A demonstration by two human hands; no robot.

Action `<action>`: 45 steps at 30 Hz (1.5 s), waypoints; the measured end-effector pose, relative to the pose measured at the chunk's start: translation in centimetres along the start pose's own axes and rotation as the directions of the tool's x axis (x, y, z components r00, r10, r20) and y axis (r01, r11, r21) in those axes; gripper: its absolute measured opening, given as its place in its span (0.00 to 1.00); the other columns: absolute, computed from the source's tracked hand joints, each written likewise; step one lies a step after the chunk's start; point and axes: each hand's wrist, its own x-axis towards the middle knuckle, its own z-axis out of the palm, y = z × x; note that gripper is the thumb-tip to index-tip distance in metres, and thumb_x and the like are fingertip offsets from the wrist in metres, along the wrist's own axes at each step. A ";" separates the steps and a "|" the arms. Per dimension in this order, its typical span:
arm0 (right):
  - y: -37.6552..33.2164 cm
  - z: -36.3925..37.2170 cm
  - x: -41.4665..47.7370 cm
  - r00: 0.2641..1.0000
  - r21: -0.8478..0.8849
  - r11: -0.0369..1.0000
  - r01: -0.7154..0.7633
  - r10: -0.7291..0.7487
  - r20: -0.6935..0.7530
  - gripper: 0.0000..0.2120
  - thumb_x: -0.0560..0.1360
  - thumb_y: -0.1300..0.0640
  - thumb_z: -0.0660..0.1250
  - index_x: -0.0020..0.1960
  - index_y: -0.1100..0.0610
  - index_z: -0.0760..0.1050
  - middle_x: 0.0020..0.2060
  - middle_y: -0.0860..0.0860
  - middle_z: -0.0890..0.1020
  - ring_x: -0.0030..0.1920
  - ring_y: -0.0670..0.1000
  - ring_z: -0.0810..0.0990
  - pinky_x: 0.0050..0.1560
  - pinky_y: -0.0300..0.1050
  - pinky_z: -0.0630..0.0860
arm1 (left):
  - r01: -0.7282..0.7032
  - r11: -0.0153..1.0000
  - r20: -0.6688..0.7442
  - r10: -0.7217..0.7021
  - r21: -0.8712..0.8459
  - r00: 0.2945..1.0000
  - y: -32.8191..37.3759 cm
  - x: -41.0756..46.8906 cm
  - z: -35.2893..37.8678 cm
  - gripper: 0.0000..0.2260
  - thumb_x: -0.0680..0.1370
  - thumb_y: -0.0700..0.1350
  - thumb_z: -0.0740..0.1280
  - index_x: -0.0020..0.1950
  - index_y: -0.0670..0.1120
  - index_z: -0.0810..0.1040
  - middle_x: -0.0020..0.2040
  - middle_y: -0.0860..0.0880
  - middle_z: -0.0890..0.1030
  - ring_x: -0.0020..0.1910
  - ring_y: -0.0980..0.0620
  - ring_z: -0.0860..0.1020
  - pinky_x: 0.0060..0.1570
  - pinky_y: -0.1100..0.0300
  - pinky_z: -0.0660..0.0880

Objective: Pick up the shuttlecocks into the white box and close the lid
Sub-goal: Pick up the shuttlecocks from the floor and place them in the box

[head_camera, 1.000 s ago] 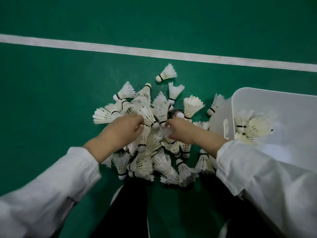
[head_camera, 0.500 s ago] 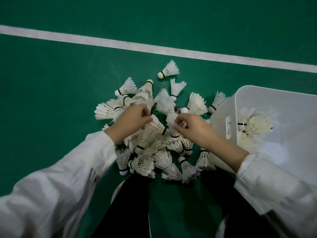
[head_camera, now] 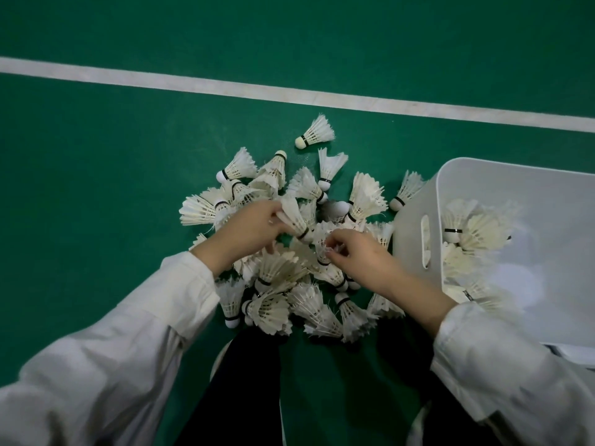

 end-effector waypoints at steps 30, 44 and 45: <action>-3.0 -6.4 0.0 0.984 -0.045 0.985 0.164 -0.166 -0.056 0.07 0.78 0.55 0.61 0.51 0.56 0.76 0.43 0.46 0.78 0.42 0.44 0.76 0.49 0.39 0.74 | -0.139 0.672 0.005 0.198 0.727 0.980 3.7 -4.9 -2.1 0.16 0.79 0.58 0.51 0.53 0.52 0.73 0.33 0.56 0.74 0.33 0.54 0.75 0.29 0.62 0.69; 3.1 -20.0 -10.6 0.934 -0.466 0.874 0.136 -0.270 -0.235 0.06 0.75 0.56 0.65 0.49 0.55 0.78 0.49 0.51 0.77 0.45 0.52 0.75 0.47 0.46 0.70 | -0.453 0.413 0.099 0.642 0.790 0.760 20.3 -2.1 -1.3 0.13 0.78 0.56 0.56 0.52 0.51 0.76 0.41 0.50 0.82 0.42 0.47 0.79 0.37 0.59 0.71; 4.5 -20.1 -11.4 0.931 -0.431 0.897 0.101 -0.238 -0.277 0.05 0.75 0.55 0.65 0.48 0.55 0.79 0.48 0.51 0.76 0.44 0.51 0.75 0.46 0.45 0.70 | -0.471 0.387 0.125 0.653 0.792 0.747 21.3 -1.9 -0.6 0.13 0.78 0.55 0.56 0.52 0.51 0.76 0.41 0.49 0.82 0.43 0.46 0.79 0.38 0.58 0.71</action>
